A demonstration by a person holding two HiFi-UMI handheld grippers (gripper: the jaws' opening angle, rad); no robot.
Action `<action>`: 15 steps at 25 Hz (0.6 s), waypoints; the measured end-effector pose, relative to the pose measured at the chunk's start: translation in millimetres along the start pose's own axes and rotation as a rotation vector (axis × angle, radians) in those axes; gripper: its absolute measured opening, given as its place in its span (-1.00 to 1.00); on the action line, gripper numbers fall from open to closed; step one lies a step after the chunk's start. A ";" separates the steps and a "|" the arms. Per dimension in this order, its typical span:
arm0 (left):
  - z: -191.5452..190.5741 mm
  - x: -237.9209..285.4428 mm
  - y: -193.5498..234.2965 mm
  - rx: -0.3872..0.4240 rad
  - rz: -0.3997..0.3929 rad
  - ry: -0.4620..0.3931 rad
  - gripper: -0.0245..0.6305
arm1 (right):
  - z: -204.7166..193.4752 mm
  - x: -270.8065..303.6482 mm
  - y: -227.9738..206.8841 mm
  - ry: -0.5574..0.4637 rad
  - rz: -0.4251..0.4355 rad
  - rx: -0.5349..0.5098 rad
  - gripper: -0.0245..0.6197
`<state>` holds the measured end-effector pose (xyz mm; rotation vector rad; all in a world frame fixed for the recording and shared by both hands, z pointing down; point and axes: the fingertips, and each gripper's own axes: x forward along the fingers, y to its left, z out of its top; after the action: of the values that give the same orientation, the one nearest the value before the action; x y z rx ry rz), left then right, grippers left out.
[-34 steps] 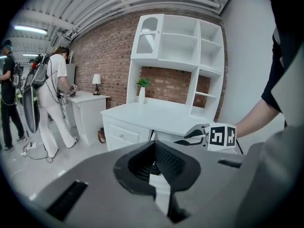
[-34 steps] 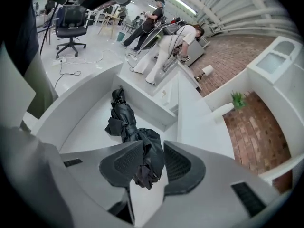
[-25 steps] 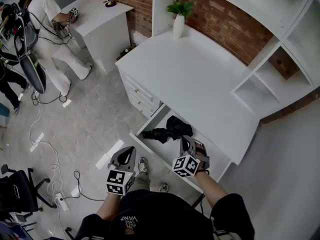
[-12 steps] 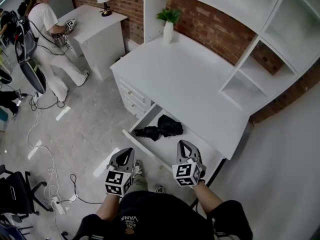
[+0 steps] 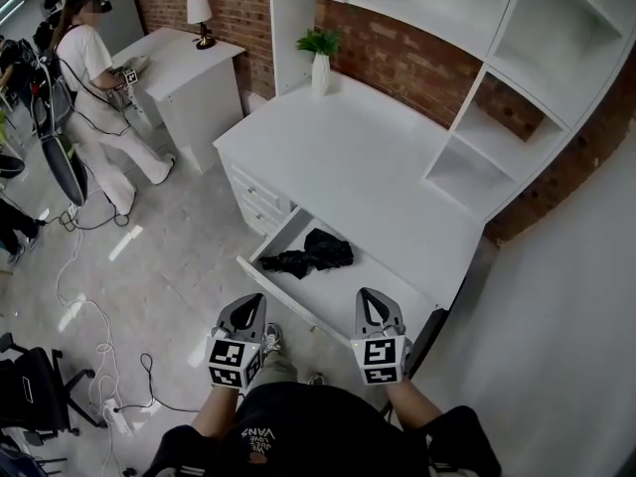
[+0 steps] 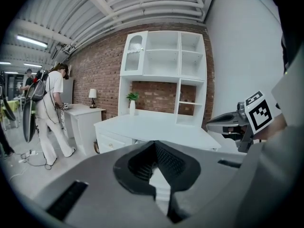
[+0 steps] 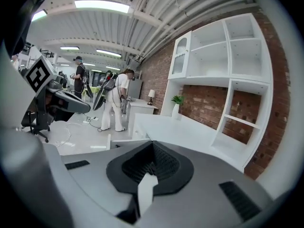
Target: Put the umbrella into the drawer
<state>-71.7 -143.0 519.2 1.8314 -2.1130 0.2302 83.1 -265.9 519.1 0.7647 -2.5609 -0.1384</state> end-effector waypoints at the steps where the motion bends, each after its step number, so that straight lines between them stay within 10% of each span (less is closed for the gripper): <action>1: 0.9 -1.8 -3.4 0.003 0.000 -0.004 -0.91 | -0.5 -6.1 -1.3 -0.004 -0.002 0.013 -0.92; 15: 5.9 -28.2 -40.9 0.022 -0.005 -0.037 -0.91 | -5.3 -77.1 -23.7 -0.077 -0.026 0.196 -0.92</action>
<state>-29.1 -125.3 499.9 1.8664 -2.1388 0.2209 154.2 -243.9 487.5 0.8806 -2.6663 0.0785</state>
